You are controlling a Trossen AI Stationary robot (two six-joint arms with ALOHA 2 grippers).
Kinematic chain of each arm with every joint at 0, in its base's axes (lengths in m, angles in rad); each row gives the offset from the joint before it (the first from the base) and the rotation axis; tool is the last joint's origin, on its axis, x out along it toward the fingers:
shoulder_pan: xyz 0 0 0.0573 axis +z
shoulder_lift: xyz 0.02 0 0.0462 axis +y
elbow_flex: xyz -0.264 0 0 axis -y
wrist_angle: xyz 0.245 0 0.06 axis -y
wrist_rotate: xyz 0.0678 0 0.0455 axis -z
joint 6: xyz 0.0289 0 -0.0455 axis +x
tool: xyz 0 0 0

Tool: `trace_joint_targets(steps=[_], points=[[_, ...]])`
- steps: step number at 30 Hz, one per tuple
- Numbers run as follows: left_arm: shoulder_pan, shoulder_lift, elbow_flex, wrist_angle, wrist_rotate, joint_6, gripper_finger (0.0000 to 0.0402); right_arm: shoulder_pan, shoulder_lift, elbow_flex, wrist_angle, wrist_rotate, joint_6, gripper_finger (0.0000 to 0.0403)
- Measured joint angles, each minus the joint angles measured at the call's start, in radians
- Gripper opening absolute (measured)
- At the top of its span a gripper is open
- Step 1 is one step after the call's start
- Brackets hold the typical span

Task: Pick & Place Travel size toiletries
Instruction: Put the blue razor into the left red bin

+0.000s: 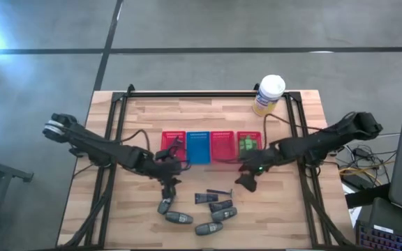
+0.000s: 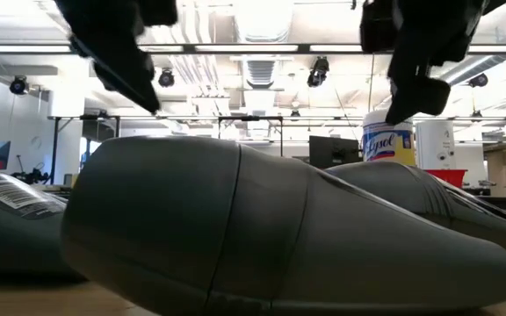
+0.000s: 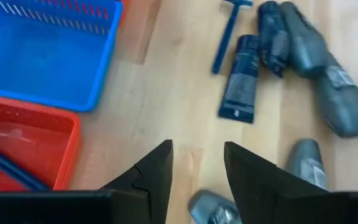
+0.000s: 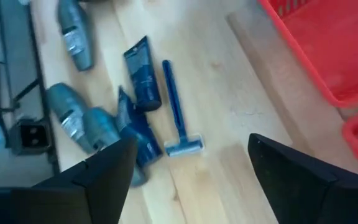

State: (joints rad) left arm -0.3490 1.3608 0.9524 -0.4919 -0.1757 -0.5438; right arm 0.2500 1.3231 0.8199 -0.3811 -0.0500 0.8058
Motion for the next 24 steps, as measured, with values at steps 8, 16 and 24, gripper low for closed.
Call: trace_joint_targets(steps=[8,16,24], points=[[-0.046,-0.168,-0.125,0.005,-0.008,-0.016,0.0149,0.053,0.235,0.166,-0.025,0.005,-0.040,0.0270],[-0.079,-0.290,-0.259,0.039,-0.024,-0.039,0.0149,0.067,0.403,0.361,-0.219,0.005,-0.079,0.0247],[-0.105,-0.337,-0.328,0.047,-0.024,-0.040,0.0149,0.092,0.489,0.377,-0.211,0.026,-0.130,0.0230]])
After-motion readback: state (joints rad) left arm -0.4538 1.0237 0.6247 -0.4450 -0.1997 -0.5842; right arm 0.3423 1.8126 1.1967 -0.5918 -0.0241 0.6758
